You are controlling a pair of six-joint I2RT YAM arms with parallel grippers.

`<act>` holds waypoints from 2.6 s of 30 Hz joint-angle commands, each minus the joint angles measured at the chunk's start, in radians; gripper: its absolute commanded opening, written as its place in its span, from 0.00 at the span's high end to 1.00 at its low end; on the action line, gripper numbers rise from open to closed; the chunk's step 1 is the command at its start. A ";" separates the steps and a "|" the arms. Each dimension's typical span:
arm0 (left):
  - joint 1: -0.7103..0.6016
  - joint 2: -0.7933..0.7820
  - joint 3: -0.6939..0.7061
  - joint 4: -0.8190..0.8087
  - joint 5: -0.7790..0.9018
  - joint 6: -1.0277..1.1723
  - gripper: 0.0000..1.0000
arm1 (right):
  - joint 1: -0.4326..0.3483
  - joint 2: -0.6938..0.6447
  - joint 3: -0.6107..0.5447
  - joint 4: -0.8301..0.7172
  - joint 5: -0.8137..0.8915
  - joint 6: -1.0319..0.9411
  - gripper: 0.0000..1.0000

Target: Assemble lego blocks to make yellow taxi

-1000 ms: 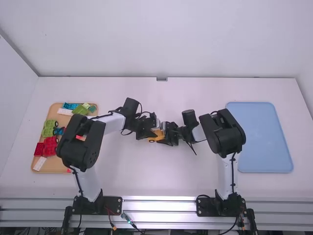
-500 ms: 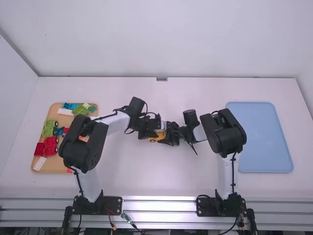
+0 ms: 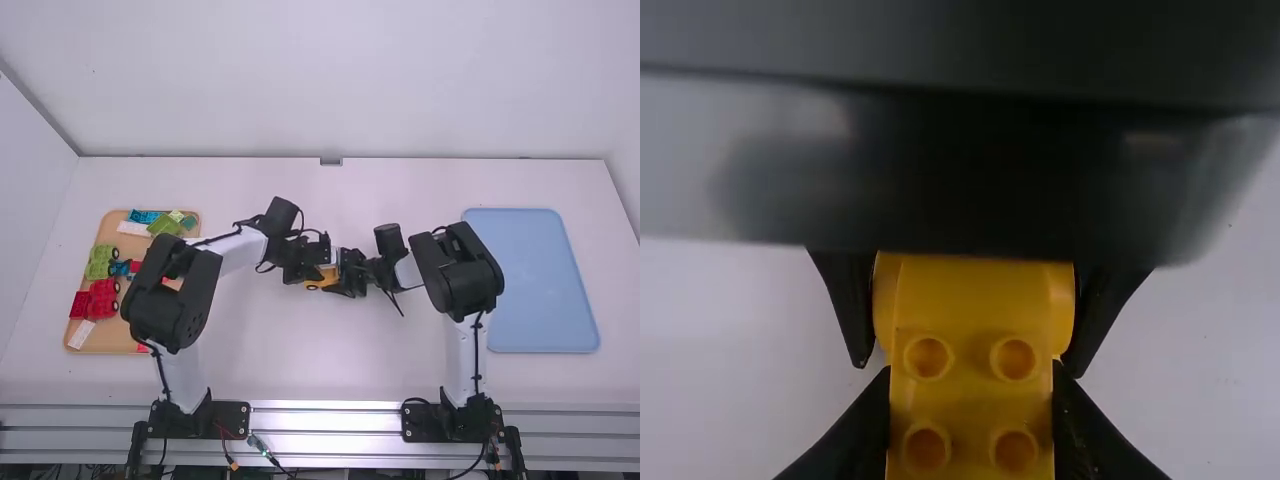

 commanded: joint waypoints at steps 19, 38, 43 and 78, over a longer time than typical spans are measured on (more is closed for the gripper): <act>-0.011 0.034 0.002 -0.012 -0.027 0.007 0.37 | 0.019 0.023 0.002 -0.012 0.038 0.030 0.42; 0.243 -0.149 0.001 -0.149 0.187 0.120 0.01 | 0.019 0.023 0.002 -0.012 0.038 0.031 0.42; 0.421 -0.182 -0.010 -0.149 0.343 0.112 0.01 | 0.018 0.023 0.028 0.004 0.052 0.096 0.42; 0.517 -0.182 -0.318 0.965 -0.113 -0.889 0.01 | -0.962 -0.590 -0.213 -0.330 0.584 0.478 0.43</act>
